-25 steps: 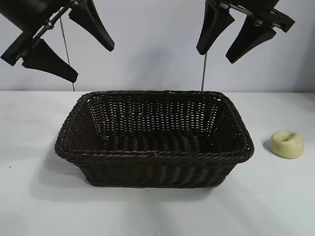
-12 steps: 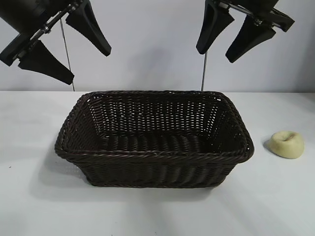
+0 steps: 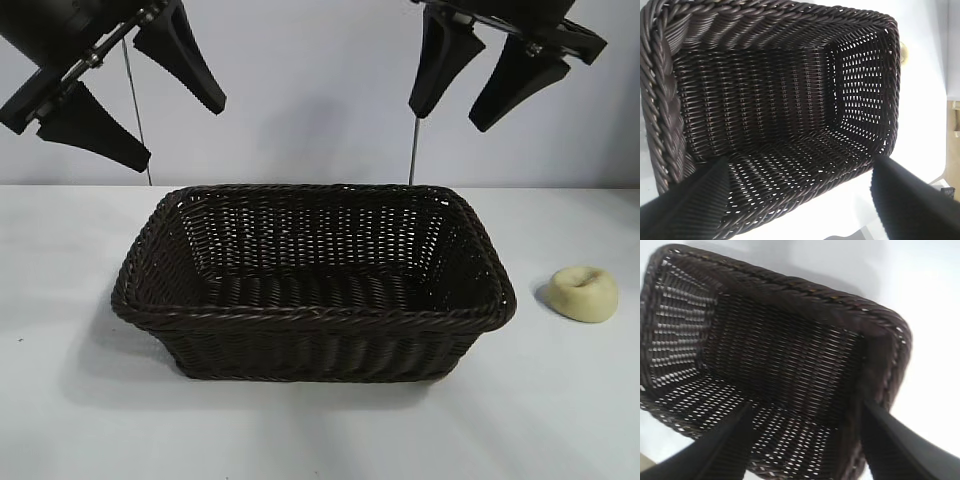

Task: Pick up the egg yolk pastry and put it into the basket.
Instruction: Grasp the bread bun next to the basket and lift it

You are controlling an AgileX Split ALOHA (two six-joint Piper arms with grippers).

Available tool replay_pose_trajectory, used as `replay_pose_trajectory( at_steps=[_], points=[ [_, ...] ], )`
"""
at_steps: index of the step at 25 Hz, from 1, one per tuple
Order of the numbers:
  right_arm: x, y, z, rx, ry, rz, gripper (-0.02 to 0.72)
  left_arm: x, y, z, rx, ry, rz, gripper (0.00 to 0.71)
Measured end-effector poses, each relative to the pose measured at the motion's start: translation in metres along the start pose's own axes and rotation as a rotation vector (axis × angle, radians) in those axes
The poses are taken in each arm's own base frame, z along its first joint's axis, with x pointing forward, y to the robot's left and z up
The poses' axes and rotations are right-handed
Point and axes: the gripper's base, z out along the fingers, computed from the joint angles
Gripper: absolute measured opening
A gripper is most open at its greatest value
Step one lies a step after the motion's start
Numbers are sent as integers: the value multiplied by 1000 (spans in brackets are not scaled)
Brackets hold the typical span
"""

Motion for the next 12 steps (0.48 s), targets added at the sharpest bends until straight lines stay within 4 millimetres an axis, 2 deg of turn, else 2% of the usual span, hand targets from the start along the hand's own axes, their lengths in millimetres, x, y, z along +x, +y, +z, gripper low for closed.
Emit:
replay_pose_trajectory(
  at_steps=[6,9,12],
  points=[
    [4,-54,-11,53,4,130,454,0,0,0,0,0,1,566],
    [7,-69,-15,72,3,159,454,0,0,0,0,0,1,566],
    [12,-73,-10,87,26,159,454,0,0,0,0,0,1,566]
  ],
)
